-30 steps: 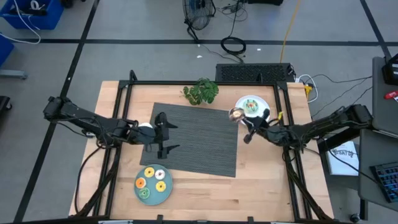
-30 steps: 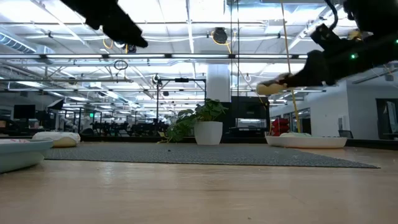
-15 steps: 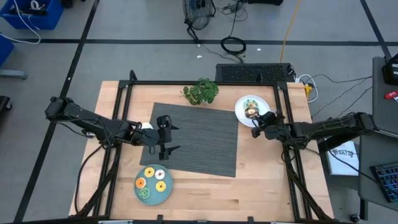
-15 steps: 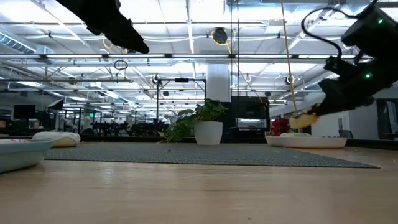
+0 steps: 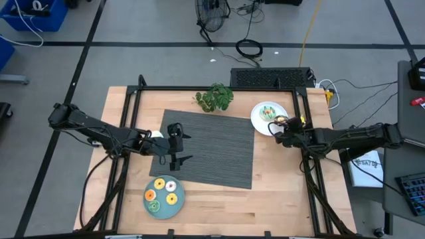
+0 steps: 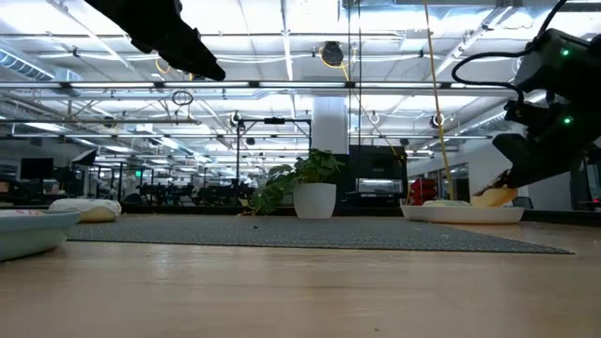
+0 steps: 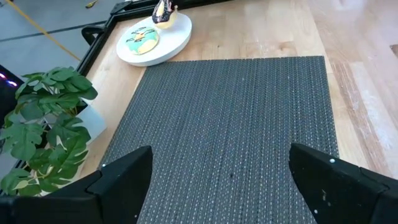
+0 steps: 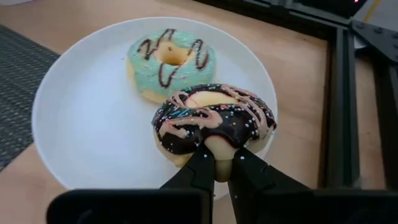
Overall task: Pick & Place donuts
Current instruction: Put the big black donut on the white plate
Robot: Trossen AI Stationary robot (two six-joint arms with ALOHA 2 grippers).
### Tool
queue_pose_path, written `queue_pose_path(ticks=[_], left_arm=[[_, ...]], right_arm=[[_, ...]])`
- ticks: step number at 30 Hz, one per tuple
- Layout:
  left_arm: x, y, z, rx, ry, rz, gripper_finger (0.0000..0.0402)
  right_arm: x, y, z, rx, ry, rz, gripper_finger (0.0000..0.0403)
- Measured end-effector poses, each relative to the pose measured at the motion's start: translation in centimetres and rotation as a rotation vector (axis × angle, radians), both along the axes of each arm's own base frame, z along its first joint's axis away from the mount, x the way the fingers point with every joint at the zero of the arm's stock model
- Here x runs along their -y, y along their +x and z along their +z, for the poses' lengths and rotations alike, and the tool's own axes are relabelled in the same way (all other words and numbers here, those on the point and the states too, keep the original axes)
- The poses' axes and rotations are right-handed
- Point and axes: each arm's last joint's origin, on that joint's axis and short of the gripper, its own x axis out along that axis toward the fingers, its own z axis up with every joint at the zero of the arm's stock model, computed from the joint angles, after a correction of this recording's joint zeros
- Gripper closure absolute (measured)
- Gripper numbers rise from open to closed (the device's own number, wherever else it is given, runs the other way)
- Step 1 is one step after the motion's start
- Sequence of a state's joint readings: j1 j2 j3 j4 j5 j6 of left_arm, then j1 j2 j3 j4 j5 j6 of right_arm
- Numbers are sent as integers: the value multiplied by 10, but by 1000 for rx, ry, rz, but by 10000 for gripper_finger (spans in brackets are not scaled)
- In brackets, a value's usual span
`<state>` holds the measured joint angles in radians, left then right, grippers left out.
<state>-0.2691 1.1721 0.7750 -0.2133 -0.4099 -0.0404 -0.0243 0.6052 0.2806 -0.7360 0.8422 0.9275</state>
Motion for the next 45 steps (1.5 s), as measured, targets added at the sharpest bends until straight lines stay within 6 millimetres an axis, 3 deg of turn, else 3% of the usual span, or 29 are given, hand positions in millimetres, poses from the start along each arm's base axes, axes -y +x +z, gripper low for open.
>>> queue_pose_path(ticks=[14,25,31,45], left_arm=[[0,0,0,1,-3,2,36],[0,0,0,1,-3,2,36],[0,0,0,1,-3,2,36],[0,0,0,2,-9,6,36]], right_arm=[[7,1,-8,-11,-69,-36,372],[8,2,-12,-35,-107,-21,225],[8,3,-12,-20,-74,3,181],[8,5,-8,-36,-79,39,180]])
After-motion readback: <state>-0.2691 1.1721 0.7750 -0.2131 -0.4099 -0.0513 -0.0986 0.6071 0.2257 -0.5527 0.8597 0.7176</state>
